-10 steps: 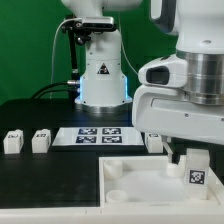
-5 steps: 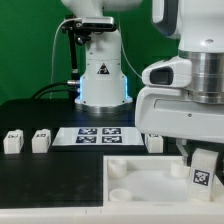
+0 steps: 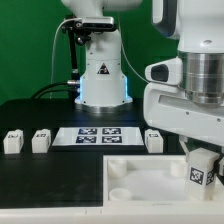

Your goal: Assemble one leg

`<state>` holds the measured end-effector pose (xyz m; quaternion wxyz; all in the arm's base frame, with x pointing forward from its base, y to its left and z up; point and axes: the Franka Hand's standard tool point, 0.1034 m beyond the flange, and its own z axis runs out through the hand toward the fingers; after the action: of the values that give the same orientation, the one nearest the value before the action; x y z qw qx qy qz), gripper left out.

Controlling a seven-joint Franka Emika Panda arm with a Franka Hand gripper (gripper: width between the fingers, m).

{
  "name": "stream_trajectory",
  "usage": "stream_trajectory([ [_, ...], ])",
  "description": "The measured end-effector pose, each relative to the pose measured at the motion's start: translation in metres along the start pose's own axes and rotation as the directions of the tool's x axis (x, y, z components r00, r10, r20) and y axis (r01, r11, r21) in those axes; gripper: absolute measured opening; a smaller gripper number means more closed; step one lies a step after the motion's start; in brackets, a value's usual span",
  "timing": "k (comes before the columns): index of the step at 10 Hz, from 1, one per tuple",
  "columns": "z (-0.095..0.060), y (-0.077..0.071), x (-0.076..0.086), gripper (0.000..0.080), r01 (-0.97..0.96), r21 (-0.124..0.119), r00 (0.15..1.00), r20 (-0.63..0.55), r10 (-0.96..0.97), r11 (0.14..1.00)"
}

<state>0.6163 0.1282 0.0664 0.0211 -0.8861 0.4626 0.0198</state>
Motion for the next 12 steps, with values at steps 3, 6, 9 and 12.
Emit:
stream_trajectory([
  [3, -0.0003, -0.0057, 0.007, 0.0292, -0.476, 0.061, 0.878, 0.098, 0.469, 0.877],
  [6, 0.0002, -0.0092, 0.0062, 0.0292, -0.721, 0.079, 0.692, 0.129, 0.711, 0.688],
  [9, -0.0002, -0.0093, 0.0066, 0.0292, -0.761, 0.075, 0.648, 0.13, 0.75, 0.645],
  [12, -0.0008, -0.0094, 0.0042, 0.0588, -0.736, 0.086, 0.677, 0.131, 0.724, 0.672],
])
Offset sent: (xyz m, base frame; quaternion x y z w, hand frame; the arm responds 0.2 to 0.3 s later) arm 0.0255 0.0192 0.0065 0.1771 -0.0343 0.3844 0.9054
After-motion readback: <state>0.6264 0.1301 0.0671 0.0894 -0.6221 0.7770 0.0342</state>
